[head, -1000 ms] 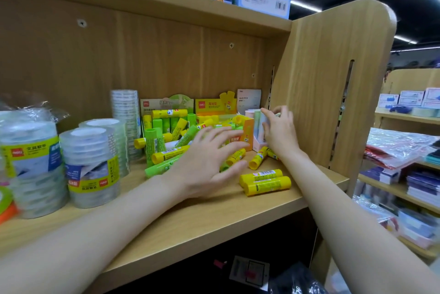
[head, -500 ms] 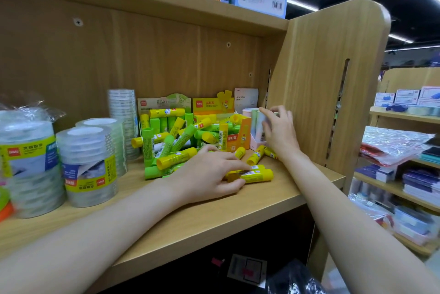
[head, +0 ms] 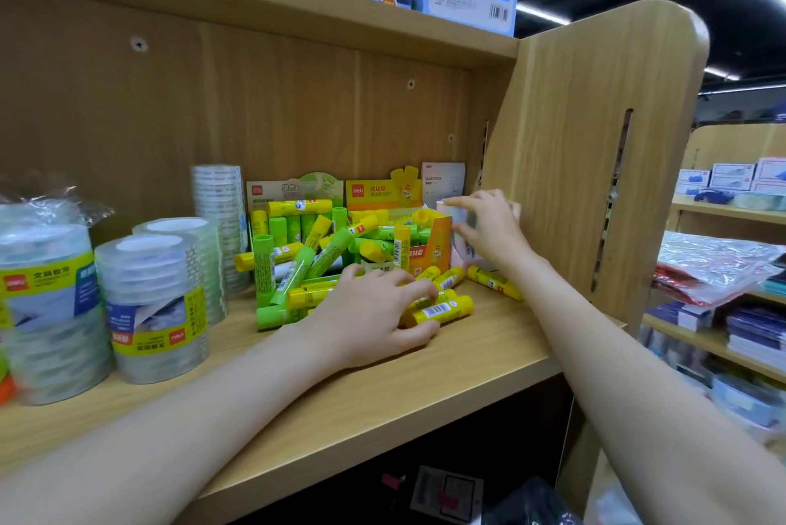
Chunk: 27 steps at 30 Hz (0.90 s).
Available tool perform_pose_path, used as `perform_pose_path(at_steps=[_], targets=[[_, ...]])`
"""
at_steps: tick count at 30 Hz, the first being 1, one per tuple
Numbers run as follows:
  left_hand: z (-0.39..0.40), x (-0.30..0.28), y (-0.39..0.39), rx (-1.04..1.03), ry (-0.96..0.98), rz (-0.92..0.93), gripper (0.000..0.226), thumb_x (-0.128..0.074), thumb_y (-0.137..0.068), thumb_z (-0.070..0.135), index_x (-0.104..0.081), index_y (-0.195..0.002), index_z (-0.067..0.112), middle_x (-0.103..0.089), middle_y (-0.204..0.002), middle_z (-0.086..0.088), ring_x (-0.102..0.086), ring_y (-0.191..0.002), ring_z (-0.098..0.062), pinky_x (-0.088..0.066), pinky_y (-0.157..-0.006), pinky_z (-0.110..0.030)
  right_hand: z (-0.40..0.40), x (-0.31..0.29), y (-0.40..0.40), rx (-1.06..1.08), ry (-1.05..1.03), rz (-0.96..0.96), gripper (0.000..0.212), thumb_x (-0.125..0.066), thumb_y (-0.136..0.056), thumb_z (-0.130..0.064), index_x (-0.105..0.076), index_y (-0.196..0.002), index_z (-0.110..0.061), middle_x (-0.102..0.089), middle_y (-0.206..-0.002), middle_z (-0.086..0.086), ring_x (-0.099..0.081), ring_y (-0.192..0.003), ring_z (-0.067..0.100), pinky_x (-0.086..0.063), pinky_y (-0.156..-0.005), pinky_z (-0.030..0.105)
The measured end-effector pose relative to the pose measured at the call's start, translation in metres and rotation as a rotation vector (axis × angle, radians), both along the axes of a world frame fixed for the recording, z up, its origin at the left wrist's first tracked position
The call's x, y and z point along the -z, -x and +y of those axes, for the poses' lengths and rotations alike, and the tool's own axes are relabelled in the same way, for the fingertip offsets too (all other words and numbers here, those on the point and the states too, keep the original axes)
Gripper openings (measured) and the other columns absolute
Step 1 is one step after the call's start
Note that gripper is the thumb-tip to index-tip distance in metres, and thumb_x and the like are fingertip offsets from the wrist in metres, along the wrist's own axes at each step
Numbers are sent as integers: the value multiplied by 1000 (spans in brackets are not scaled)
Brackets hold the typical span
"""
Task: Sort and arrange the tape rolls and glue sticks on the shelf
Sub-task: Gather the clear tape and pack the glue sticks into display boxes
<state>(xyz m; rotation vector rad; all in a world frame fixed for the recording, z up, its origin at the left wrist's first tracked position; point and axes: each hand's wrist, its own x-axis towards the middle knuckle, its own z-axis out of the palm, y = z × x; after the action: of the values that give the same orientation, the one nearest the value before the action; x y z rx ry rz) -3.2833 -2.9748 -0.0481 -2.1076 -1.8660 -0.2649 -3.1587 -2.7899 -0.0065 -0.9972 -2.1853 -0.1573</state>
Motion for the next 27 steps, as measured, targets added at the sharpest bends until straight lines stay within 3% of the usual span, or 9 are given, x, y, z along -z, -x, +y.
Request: perform_pose_path(at_steps=[4,6,12,17,22,27], targets=[[1,-2,2,13,-4,-10,45,-36,-91,60,-42,-129,38,-48,-132,6,-46,-120,-17,-27,-105,-40,5,-4,-4,-48,36,335,21,-63,-85,-20,-63,-106,-19,-65,-107,1,-43,-115,21,-25,-95,34],[1,-2,2,12,-3,-6,45,-36,-91,60,-42,-129,37,-49,-130,5,-47,-119,-17,-27,-104,-40,7,-6,-4,-61,76,407,15,-66,-83,-20,-62,-96,-14,-66,-101,3,-46,-112,23,-28,-93,35],[1,-3,2,9,9,-16,48,-34,-89,63,-42,-129,37,-50,-128,5,-48,-118,-16,-26,-105,-41,11,-15,1,-61,93,329,15,-68,-83,-25,-67,-89,-12,-65,-95,1,-40,-115,24,-27,-93,35],[1,-4,1,11,5,-18,45,-36,-91,59,-42,-130,37,-50,-128,5,-47,-118,-16,-25,-105,-40,13,-22,1,-11,74,215,14,-64,-86,-26,-68,-88,-12,-61,-109,7,-34,-120,25,-24,-94,36],[0,-4,1,-10,12,-16,46,-35,-90,61,-41,-130,38,-50,-129,6,-45,-121,-16,-21,-108,-43,13,-25,5,15,-5,48,14,-55,-92,-17,-67,-96,-11,-62,-113,5,-35,-121,25,-24,-97,39],[2,-3,2,-12,14,-9,53,-29,-88,67,-41,-131,39,-50,-130,6,-44,-122,-16,-22,-106,-41,16,-19,9,-50,41,45,13,-54,-92,-20,-61,-101,-13,-59,-116,7,-35,-124,24,-25,-98,39]])
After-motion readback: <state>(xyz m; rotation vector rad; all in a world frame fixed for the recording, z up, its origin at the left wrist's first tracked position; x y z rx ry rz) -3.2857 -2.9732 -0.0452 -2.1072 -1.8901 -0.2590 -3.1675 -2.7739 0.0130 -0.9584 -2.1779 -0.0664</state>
